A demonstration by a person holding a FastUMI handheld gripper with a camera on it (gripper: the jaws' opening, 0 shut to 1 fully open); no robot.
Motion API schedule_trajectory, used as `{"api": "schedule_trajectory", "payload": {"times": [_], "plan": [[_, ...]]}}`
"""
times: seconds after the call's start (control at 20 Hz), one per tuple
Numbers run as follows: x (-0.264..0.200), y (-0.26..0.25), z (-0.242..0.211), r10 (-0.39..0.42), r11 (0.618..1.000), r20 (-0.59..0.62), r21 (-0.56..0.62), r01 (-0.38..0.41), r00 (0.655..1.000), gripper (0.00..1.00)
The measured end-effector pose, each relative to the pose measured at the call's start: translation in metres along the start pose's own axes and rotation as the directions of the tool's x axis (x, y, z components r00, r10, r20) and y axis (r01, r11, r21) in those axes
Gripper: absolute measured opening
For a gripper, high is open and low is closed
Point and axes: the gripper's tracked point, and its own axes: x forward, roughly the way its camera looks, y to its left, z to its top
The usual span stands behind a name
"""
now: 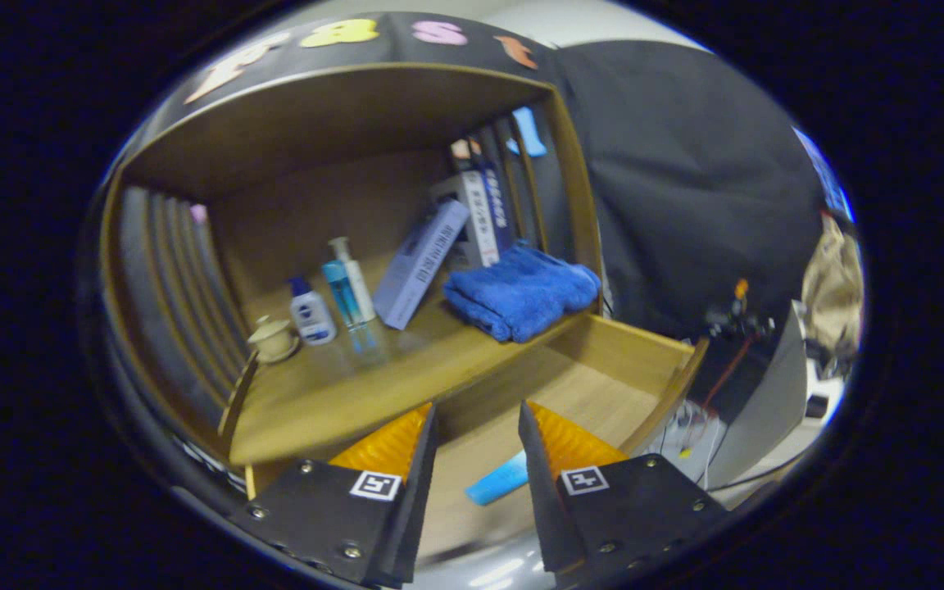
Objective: Pull open the drawer, take out the items inside it, and place them on the countertop above the cabinet.
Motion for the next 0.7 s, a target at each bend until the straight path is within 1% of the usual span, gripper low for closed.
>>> {"api": "schedule_trajectory", "payload": {"times": [0.05, 0.1, 0.15, 0.2, 0.3, 0.4, 0.45, 0.55, 0.6, 0.65, 0.7], "plan": [[0.007, 0.001, -0.012, -0.061, 0.995, -0.072, 0.069, 0.066, 0.996, 0.57], [0.011, -0.004, -0.027, -0.127, 0.982, -0.152, 0.117, 0.145, 0.98, 0.56], [0.013, -0.01, -0.041, -0.182, 0.965, -0.221, 0.146, 0.217, 0.958, 0.57], [0.015, -0.012, -0.049, -0.224, 0.949, -0.272, 0.159, 0.273, 0.936, 0.57], [0.02, -0.016, -0.062, -0.28, 0.912, -0.351, 0.193, 0.362, 0.893, 0.57], [0.021, -0.027, -0.081, -0.346, 0.858, -0.449, 0.204, 0.471, 0.824, 0.57], [0.022, -0.031, -0.09, -0.359, 0.834, -0.49, 0.214, 0.509, 0.794, 0.57], [0.03, -0.033, -0.108, -0.352, 0.799, -0.556, 0.241, 0.551, 0.753, 0.55], [0.032, -0.035, -0.116, -0.356, 0.784, -0.591, 0.233, 0.575, 0.724, 0.55], [0.027, -0.044, -0.113, -0.397, 0.772, -0.599, 0.191, 0.606, 0.695, 0.55], [0.027, -0.047, -0.113, -0.413, 0.768, -0.607, 0.168, 0.618, 0.679, 0.53]]}}
